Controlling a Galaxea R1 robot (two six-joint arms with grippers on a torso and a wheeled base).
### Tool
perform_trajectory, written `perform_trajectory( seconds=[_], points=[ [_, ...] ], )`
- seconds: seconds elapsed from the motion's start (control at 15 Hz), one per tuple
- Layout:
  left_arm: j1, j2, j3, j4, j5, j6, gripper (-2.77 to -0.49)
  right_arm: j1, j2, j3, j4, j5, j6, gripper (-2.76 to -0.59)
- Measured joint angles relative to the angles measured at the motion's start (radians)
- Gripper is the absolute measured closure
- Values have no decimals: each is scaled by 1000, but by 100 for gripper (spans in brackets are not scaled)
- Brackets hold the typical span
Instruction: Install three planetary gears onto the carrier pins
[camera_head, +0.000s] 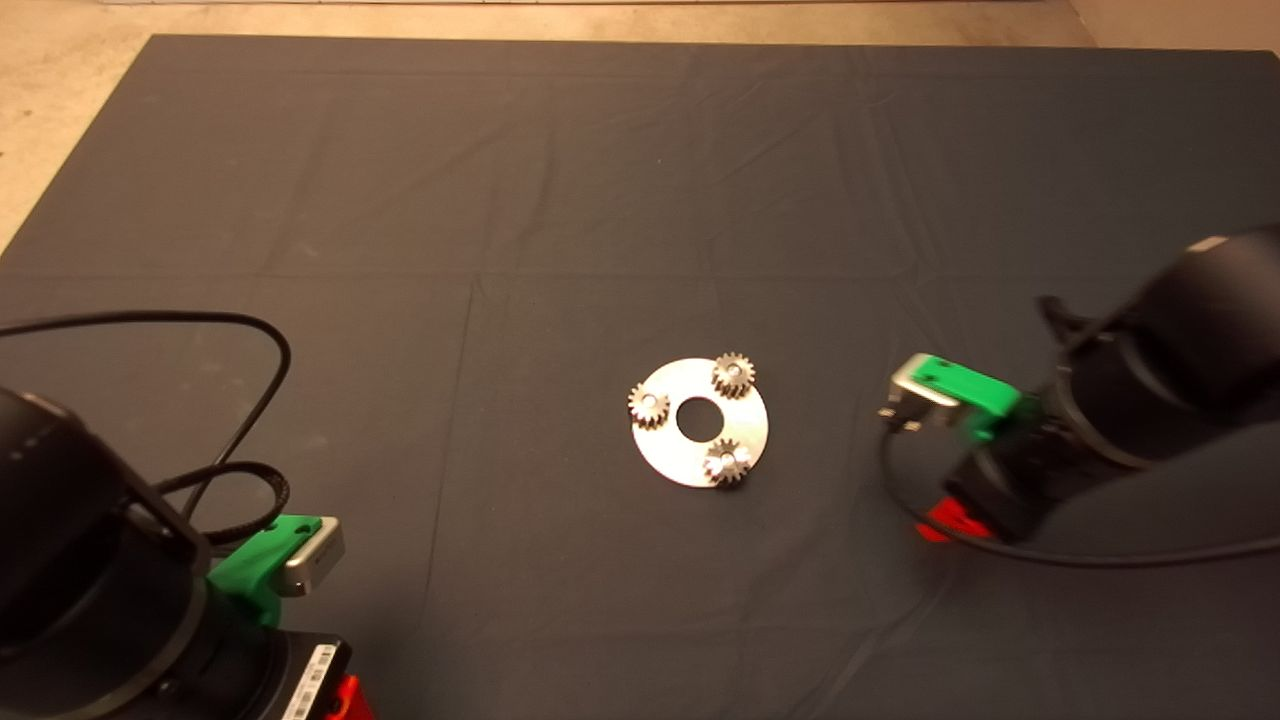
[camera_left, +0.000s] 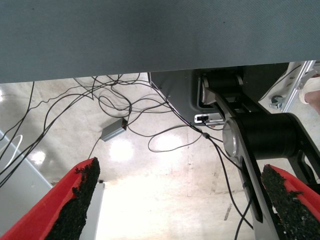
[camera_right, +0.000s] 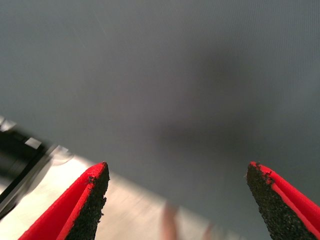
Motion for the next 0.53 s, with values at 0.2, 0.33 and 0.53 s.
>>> perform_trajectory(
  seconds=[0.2, 0.33, 0.53],
  points=[
    [0, -8, 0, 0, 0, 9, -247, 10, -158, 76, 158, -3, 79, -216],
    [0, -7, 0, 0, 0, 14, -255, 10, -181, 105, 189, -1, 114, -221],
    [0, -7, 0, 0, 1, 20, -270, 16, -222, 124, 197, 1, 137, -231]
  ],
)
